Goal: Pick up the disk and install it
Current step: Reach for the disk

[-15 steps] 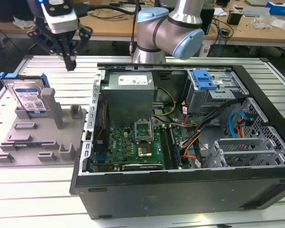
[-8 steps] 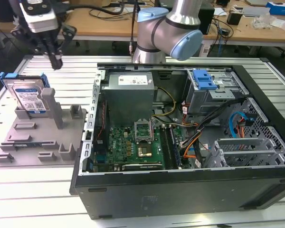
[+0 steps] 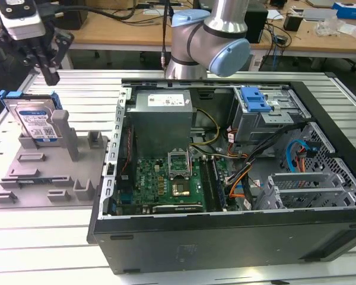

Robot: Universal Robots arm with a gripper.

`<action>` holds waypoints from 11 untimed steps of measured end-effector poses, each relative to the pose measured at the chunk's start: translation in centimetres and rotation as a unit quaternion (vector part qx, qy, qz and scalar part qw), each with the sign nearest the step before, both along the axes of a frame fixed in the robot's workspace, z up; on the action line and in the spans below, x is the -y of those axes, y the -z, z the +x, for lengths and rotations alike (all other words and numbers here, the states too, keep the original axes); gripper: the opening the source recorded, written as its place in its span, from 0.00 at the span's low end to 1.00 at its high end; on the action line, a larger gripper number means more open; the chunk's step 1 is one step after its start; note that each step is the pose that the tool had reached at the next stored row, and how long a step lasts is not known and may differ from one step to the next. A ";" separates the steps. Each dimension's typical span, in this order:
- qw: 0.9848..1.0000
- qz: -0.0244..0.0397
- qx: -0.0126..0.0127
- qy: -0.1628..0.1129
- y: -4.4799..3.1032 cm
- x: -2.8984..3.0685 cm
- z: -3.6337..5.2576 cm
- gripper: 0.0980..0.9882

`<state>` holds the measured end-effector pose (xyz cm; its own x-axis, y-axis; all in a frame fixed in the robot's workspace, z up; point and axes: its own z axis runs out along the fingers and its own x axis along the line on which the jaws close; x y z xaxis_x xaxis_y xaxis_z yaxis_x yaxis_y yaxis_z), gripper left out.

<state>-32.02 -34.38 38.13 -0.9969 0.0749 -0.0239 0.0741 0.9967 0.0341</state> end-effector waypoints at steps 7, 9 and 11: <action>1.000 0.000 0.000 0.000 0.67 -2.14 -3.65 0.01; 1.000 -0.001 0.000 0.000 0.67 -2.23 -3.75 0.01; 1.000 -0.001 0.000 0.000 0.67 -2.23 -3.75 0.01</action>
<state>-35.78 -32.15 37.46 -0.9969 0.0749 -0.0240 0.0742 0.9967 0.0315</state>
